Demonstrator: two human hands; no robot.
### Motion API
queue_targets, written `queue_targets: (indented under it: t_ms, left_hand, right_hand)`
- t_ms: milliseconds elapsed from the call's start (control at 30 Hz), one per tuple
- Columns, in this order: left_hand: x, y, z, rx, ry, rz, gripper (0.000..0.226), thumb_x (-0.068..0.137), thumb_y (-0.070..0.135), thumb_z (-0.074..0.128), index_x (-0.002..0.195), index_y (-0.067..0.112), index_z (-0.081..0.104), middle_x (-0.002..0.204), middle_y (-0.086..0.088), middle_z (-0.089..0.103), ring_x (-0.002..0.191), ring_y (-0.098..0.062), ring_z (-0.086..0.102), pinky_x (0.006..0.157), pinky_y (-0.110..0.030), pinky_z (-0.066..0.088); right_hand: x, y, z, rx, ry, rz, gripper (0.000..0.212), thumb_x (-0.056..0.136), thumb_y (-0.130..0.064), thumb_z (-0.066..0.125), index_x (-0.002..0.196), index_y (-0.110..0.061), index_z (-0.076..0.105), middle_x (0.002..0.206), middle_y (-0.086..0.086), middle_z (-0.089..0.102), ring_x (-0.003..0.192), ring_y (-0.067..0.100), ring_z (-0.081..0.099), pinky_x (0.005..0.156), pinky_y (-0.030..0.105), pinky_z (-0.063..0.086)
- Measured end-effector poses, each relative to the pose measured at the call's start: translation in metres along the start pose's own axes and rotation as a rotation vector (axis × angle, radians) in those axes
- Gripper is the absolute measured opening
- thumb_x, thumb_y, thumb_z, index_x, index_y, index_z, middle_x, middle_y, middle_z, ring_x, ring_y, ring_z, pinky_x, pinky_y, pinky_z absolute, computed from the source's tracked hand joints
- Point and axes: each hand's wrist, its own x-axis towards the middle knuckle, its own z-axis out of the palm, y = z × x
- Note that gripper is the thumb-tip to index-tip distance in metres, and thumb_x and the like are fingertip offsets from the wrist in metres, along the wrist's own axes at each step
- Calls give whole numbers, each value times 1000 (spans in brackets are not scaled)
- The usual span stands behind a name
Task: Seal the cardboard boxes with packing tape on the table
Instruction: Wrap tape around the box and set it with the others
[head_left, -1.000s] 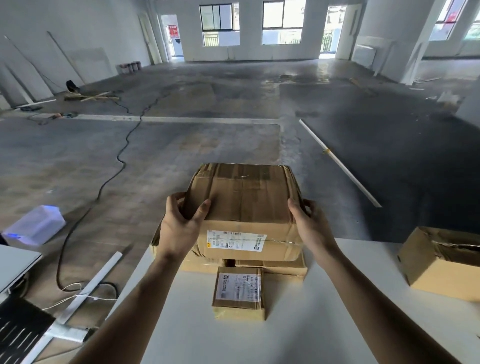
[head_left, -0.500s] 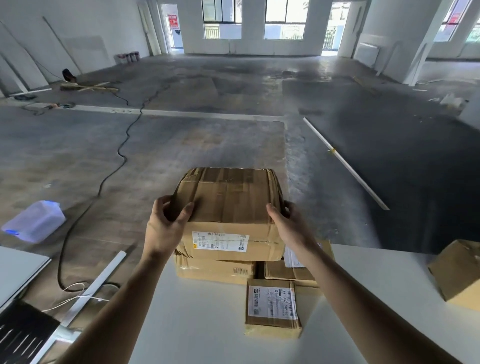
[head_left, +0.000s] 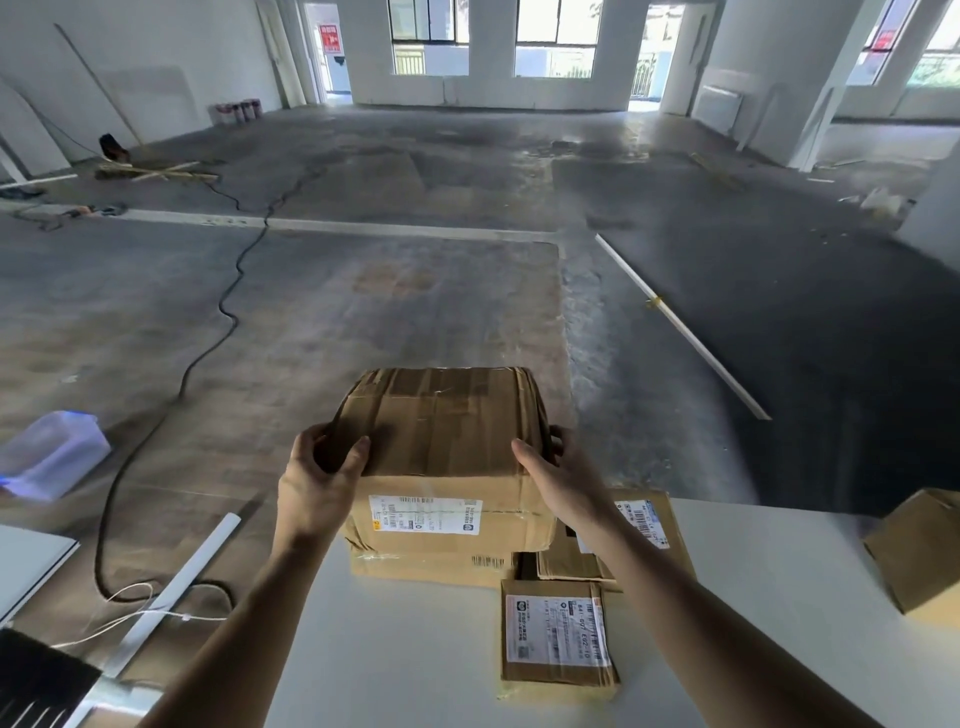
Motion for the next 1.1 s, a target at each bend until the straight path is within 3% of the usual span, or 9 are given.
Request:
queue_targets:
  t_ms: [200,300,367,500,633,733,800,967,1100]
  left_hand:
    - [0,3,1,81,22,91,48,87,31,72,129,14,56,111,2,61,98,-15,57,83,-26,48]
    - [-1,1,2,143,47,146,47,86,30,73,127,12,58,120,-8,63,108,-26,60,90,-36,50]
    - [-6,6,2,178,99,214,43,85,23,73,123,7,60,121,-12,62,111,-29,58,91,-34,46]
    - [-17,21,3,171,172,318,35,87,19,71,118,6,62,117,-12,63,107,-30,58,89,-36,46]
    - [-25,34,8,121,144,377,33,90,19,67,120,8,61,118,-11,64,106,-29,59,86,-35,48]
    - [-33,44,15,87,89,401,27,92,22,65,117,14,63,113,-6,67,102,-26,62,84,-32,49]
    - [-42,54,24,66,59,423,22,92,22,65,113,19,64,108,0,68,96,-21,64,81,-34,52]
    - [-72,82,60,-39,-97,485,10,92,14,64,101,12,68,92,10,70,85,5,65,70,-11,52]
    - [-97,99,97,-73,-171,498,7,91,8,65,96,8,70,89,7,71,81,4,66,67,-8,51]
  right_hand:
    - [-3,2,-4,7,-21,29,47,93,-43,63,129,-18,46,99,-2,69,82,4,67,52,7,44]
    - [-5,2,-4,-11,-12,18,50,92,-46,63,130,-18,46,103,-2,68,87,8,68,67,18,55]
    - [-8,0,-5,-33,-3,0,56,91,-51,63,132,-18,44,114,2,64,94,14,68,76,30,59]
    - [-19,-7,-12,-126,14,-44,60,96,-46,58,142,-16,36,121,-3,50,97,10,56,64,13,41]
    - [-25,-8,-20,-175,43,-86,69,96,-51,55,149,-15,31,148,9,43,125,22,51,90,27,44]
    - [-34,-6,-29,-181,76,-115,69,94,-56,54,148,-18,33,149,7,44,129,21,49,103,40,45]
    - [-41,-3,-38,-167,105,-127,66,94,-57,54,146,-21,36,144,4,47,126,19,51,103,44,47]
    - [-64,7,-72,-110,219,-179,44,96,-44,57,132,-20,51,127,-9,57,115,11,58,94,27,48]
    - [-83,21,-108,-95,348,-237,21,97,-31,59,112,-16,64,109,-6,68,98,5,66,84,8,47]
